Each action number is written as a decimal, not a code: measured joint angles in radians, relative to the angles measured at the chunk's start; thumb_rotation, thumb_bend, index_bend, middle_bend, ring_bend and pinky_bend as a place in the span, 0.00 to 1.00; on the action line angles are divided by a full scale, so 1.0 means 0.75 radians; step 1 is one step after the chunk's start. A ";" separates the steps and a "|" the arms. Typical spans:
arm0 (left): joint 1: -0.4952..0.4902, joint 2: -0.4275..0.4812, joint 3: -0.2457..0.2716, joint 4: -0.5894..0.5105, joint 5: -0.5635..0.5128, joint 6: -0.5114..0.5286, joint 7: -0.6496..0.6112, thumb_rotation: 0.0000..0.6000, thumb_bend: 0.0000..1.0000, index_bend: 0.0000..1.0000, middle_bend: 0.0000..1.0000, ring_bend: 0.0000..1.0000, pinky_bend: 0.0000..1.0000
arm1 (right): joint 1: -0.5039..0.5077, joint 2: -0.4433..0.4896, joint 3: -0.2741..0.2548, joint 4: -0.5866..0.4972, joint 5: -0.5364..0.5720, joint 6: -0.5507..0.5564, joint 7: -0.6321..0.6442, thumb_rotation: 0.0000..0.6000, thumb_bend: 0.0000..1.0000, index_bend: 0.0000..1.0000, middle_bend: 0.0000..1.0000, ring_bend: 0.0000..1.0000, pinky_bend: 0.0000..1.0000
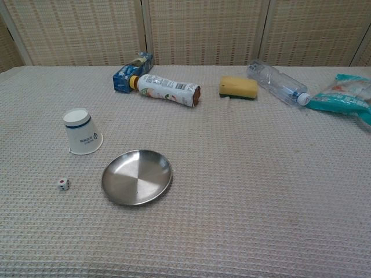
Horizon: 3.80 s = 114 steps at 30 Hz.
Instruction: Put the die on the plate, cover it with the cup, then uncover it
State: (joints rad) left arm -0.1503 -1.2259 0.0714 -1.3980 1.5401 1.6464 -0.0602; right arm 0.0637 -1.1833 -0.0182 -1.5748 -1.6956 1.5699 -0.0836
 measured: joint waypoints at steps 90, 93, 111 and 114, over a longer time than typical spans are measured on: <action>-0.324 -0.567 -0.065 0.355 0.059 -0.564 0.411 1.00 0.40 0.48 1.00 1.00 1.00 | 0.009 0.048 0.007 -0.055 0.099 -0.119 0.036 1.00 0.22 0.00 0.00 0.00 0.00; -0.324 -0.571 -0.066 0.362 0.060 -0.555 0.420 1.00 0.40 0.49 1.00 1.00 1.00 | 0.009 0.048 0.006 -0.055 0.097 -0.119 0.035 1.00 0.22 0.00 0.00 0.00 0.00; -0.320 -0.517 -0.074 0.232 0.129 -0.424 0.391 1.00 0.40 0.55 1.00 1.00 1.00 | 0.018 0.039 0.000 -0.055 0.093 -0.143 0.028 1.00 0.22 0.00 0.00 0.00 0.00; -0.362 -0.519 -0.085 0.182 0.155 -0.464 0.406 1.00 0.40 0.52 1.00 1.00 1.00 | 0.025 0.037 -0.003 -0.057 0.093 -0.156 0.034 1.00 0.22 0.00 0.00 0.00 0.00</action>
State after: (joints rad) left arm -0.4217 -1.6152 0.0074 -1.2617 1.6564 1.2986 0.2442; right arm 0.0822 -1.1553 -0.0206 -1.6174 -1.6257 1.4528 -0.0579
